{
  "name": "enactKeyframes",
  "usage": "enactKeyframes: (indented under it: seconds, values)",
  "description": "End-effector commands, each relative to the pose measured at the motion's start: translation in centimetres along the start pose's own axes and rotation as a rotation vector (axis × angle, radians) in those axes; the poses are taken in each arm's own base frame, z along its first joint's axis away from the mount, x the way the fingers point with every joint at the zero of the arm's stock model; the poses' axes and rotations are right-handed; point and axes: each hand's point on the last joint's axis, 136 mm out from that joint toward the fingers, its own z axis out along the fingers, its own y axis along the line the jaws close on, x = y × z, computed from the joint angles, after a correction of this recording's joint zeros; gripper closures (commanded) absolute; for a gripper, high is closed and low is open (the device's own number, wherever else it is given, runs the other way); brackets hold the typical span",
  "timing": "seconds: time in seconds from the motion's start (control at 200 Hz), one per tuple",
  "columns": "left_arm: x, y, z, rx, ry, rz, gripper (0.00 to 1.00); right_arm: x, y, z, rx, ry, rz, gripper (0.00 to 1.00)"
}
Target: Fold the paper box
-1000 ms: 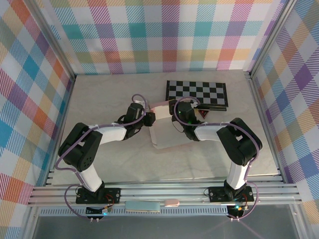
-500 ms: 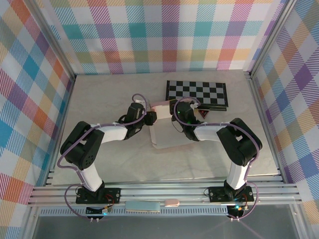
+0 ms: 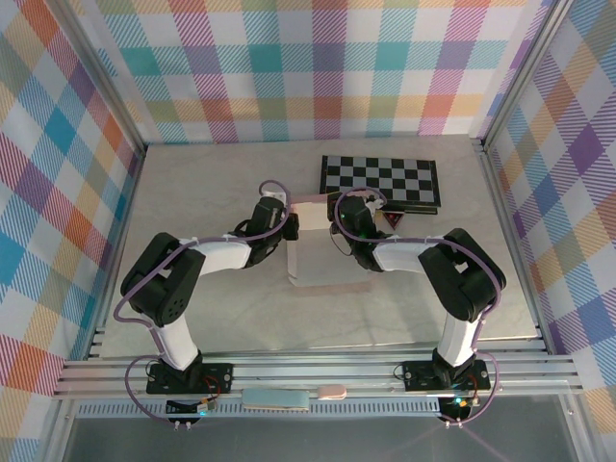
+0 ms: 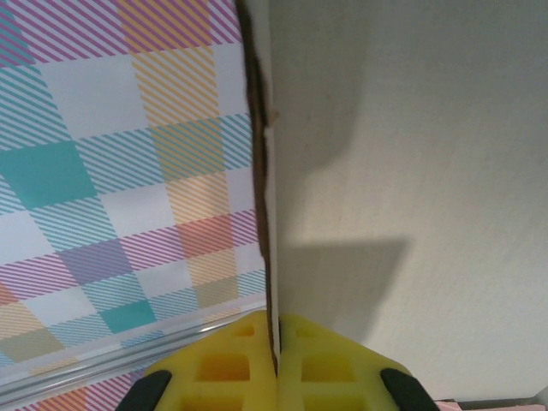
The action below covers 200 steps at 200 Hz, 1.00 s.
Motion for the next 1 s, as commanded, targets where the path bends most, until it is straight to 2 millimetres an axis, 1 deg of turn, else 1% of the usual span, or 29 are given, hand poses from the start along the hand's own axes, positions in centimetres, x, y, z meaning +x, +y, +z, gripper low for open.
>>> enactKeyframes:
  seconds: [0.0,0.035,0.1,0.125,0.21,0.28,0.32,0.45,0.58,0.735,0.94,0.995]
  values:
    - [-0.4,-2.0,0.9,0.062,-0.022,0.008,0.92,2.9,-3.2,-0.9,0.127,0.102,-0.033,1.00]
    - [-0.4,-2.0,1.0,0.059,-0.021,0.011,0.90,2.9,-3.3,-0.9,0.132,0.100,-0.033,1.00]
    - [-0.2,-2.0,1.3,0.051,-0.010,0.021,0.79,2.9,-3.3,-1.0,0.135,0.101,-0.031,1.00]
    - [-0.2,-1.9,1.4,0.048,-0.008,0.024,0.77,2.9,-3.4,-1.1,0.138,0.102,-0.031,1.00]
    - [0.1,-1.8,1.6,0.038,0.001,0.034,0.74,2.8,-3.4,-1.2,0.139,0.098,-0.030,1.00]
    - [0.4,-1.6,1.8,0.026,0.012,0.045,0.73,2.7,-3.4,-1.2,0.139,0.096,-0.031,1.00]
    - [0.5,-1.4,2.0,0.020,0.016,0.052,0.75,2.7,-3.4,-1.3,0.138,0.095,-0.031,1.00]
    - [0.6,-1.0,2.0,0.001,0.018,0.066,0.85,2.7,-3.4,-1.4,0.140,0.096,-0.032,1.00]
    - [0.8,-0.4,1.9,-0.047,0.024,0.084,1.00,2.7,-3.4,-1.4,0.143,0.097,-0.030,1.00]
    - [1.0,0.6,1.8,-0.121,0.035,0.086,1.00,2.8,-3.0,-1.4,0.138,0.100,-0.031,1.00]
    - [1.2,1.9,1.5,-0.242,0.057,0.091,1.00,2.7,-3.2,-1.6,0.146,0.097,-0.033,1.00]
    - [1.3,2.0,1.4,-0.254,0.061,0.091,1.00,2.7,-3.0,-1.6,0.143,0.096,-0.032,1.00]
